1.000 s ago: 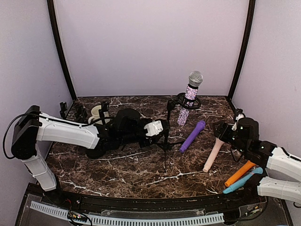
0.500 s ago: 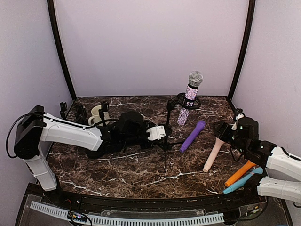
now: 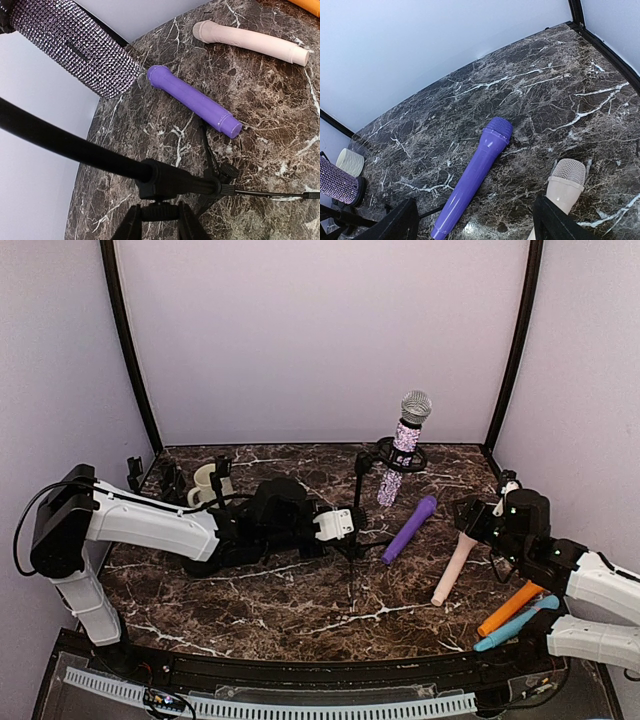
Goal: Remove the microphone from the stand
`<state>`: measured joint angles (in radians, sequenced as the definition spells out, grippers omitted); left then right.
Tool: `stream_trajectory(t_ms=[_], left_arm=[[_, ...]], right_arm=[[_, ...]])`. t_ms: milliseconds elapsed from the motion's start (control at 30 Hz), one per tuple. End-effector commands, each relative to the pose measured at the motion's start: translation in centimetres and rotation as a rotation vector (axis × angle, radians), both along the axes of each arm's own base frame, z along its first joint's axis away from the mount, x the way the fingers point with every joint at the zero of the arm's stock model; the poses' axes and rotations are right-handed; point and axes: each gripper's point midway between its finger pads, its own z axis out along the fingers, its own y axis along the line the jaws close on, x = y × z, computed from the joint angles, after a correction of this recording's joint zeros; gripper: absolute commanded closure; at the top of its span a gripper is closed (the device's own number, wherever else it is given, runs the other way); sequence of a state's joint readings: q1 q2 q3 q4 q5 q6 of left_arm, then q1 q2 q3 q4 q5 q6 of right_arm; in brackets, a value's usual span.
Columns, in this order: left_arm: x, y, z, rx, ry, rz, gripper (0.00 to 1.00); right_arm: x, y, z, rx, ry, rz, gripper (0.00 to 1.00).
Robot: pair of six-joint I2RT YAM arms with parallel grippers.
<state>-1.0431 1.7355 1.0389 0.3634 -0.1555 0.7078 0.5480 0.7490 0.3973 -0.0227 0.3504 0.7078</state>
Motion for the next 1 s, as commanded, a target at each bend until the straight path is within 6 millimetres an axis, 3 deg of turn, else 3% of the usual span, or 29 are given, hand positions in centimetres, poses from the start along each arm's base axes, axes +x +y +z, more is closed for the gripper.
stream_trajectory(t_ms=[0,367,833,967], left_arm=[[0.1,-0.6,1.4,-0.042,-0.005,0.004,0.77],[-1.3,-0.5,0.0,-0.124,0.249,0.008,0.87],[-1.6,0.7,-0.3,-0.294,0.857,-0.076,0.87],[-1.9,0.4,-0.6,-0.315,0.957,-0.088,0.82]], right_arm=[[0.6,0.2,2.5,0.031,-0.063,0.003,0.21],[0.6,0.3,2.4,0.029,-0.059,0.008,0.21],[0.6,0.5,2.4,0.037,-0.054,0.014,0.21],[0.6,0.6,2.4,0.04,-0.051,0.018,0.21]])
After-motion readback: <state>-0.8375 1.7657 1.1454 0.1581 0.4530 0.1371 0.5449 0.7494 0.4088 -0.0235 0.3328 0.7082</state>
